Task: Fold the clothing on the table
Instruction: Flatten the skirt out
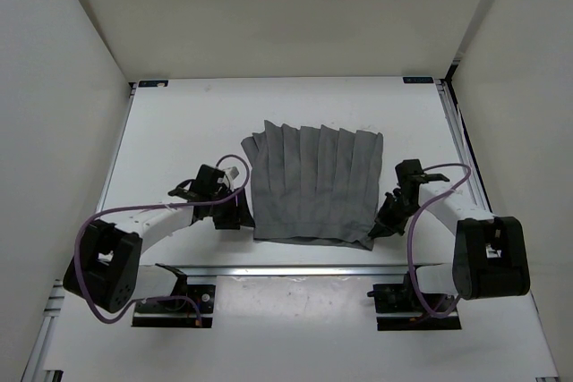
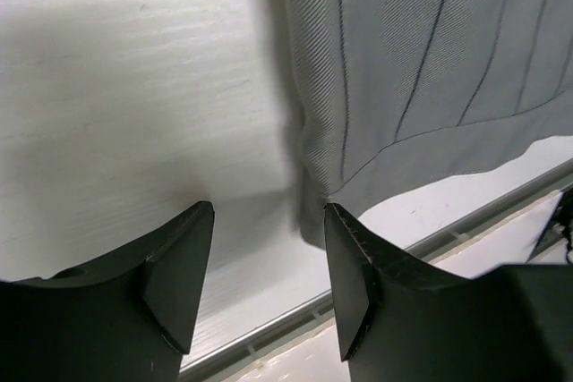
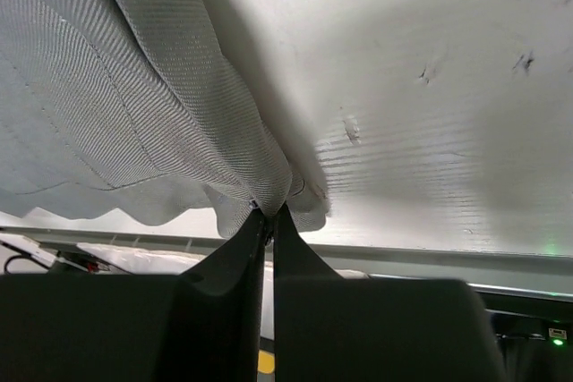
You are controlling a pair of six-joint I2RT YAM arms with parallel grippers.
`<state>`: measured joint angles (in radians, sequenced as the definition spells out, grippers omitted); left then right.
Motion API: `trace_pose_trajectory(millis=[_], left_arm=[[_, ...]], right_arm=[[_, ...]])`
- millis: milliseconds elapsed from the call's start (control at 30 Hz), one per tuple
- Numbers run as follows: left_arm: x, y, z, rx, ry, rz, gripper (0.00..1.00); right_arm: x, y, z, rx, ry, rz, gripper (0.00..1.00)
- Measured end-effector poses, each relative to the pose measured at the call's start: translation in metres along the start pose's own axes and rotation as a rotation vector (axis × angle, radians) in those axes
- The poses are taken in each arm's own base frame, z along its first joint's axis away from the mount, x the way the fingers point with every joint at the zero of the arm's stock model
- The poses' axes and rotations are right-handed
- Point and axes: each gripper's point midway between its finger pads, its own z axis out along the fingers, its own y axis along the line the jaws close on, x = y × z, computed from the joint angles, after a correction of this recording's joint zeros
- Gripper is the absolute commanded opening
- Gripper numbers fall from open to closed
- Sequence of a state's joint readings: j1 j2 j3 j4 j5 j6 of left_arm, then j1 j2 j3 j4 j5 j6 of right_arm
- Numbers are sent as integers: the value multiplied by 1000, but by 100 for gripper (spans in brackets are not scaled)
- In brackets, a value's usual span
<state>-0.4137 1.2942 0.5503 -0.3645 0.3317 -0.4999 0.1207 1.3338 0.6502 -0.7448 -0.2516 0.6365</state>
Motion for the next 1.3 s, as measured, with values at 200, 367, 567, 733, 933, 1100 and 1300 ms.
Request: trace_pose_trajectory(millis=[200,367,567,733,933,1100,1300], left_arm=[[-6,-14,5,66,-16,-28,63],[3,-25,14,90,12,-25,51],[16,-41,31,130,78,-13,0],[-3,-28,22,84,55,-51,0],[-120,-54,-23,135,-170,-37,0],[-203,-93,-55,213,-339,45,0],[-187,-92,-56,234,-293,45,0]], right_arm=[[3,-2,2,-3,13,-2,0],[2,-3,2,-7,12,1,0],[0,-2,0,-22,5,5,0],[-7,7,-9,-57,-23,-17,1],[-66,66,-55,-217,-148,-74,0],[-146,123,-128,-399,-408,-172,1],[-148,136,-150,-455,-469,-274,0]])
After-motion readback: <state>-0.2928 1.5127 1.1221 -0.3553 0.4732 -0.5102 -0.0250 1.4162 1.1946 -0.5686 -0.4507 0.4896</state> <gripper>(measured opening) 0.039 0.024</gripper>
